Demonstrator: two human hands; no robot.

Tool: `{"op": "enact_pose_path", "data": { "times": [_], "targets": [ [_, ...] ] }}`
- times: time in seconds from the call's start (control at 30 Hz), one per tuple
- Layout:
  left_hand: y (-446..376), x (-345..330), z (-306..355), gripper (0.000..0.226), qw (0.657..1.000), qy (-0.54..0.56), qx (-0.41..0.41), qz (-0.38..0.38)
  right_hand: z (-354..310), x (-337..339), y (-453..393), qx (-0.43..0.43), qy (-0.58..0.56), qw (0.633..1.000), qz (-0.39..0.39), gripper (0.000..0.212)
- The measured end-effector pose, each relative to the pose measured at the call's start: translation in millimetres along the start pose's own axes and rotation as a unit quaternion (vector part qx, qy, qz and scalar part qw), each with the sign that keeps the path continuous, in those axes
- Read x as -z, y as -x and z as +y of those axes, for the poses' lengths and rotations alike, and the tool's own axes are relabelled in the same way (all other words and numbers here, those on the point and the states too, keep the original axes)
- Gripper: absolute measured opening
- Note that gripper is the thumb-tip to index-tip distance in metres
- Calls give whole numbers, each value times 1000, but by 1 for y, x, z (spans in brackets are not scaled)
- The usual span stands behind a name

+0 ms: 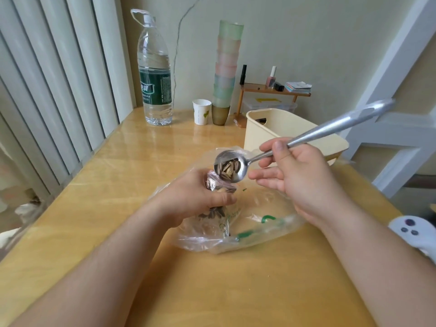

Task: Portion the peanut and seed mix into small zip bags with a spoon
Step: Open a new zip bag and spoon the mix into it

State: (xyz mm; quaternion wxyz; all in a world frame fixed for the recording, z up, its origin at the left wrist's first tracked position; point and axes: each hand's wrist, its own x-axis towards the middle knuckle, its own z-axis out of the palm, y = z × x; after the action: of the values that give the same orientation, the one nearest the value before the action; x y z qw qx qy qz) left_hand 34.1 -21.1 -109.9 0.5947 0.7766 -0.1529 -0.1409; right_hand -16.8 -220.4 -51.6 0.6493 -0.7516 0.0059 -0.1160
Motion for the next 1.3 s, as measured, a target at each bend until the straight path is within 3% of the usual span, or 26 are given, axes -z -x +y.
{"op": "enact_pose_path", "data": {
  "times": [0.23,0.4,0.6,0.8,0.97,1.1,1.2,1.3],
  "targets": [
    [-3,-5,-2,24,998,58,24,3,6,-4,4,127,136,982,-35,23],
    [-4,-4,-2,21,992,115,41,-6,6,2,6,295,288,909,-63,22],
    [-3,-3,-1,31,986,161,43,-25,6,1,7,365,284,885,-54,25],
    [-6,-4,-4,32,983,180,30,6,7,2,6,381,275,881,-56,21],
    [-8,-4,-8,25,992,124,-20,28,7,3,4,334,183,923,-53,22],
    [-11,-4,-7,22,988,141,-34,50,2,0,5,294,116,948,-39,21],
    [-13,0,-11,14,992,90,-45,72,7,2,3,314,151,937,-33,22],
    [-13,7,-13,23,992,65,-60,87,16,7,0,329,188,925,-28,25]
  ]
}}
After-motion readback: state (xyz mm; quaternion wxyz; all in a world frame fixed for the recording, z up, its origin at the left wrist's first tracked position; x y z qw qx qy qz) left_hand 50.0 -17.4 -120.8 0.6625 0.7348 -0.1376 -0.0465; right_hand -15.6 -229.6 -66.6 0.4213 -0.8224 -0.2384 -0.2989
